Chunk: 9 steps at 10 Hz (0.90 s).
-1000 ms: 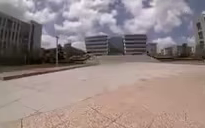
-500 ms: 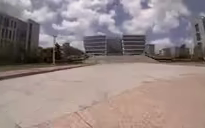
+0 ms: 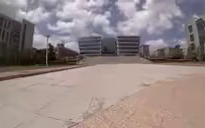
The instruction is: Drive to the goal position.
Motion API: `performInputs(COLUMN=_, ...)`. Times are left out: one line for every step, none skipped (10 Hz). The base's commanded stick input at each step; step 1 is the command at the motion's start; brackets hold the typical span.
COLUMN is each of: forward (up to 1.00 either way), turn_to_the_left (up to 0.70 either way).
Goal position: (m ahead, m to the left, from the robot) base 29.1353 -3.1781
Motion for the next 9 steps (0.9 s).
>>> performInputs(forward=0.7, turn_to_the_left=0.0)
performInputs(forward=0.7, turn_to_the_left=0.0)
performInputs(forward=0.7, turn_to_the_left=0.0)
performInputs(forward=0.7, turn_to_the_left=0.0)
performInputs(forward=0.7, turn_to_the_left=0.0)
performInputs(forward=0.7, turn_to_the_left=0.0)
performInputs(forward=0.7, turn_to_the_left=0.0)
performInputs(forward=0.7, turn_to_the_left=0.0)
performInputs(forward=0.7, turn_to_the_left=0.0)
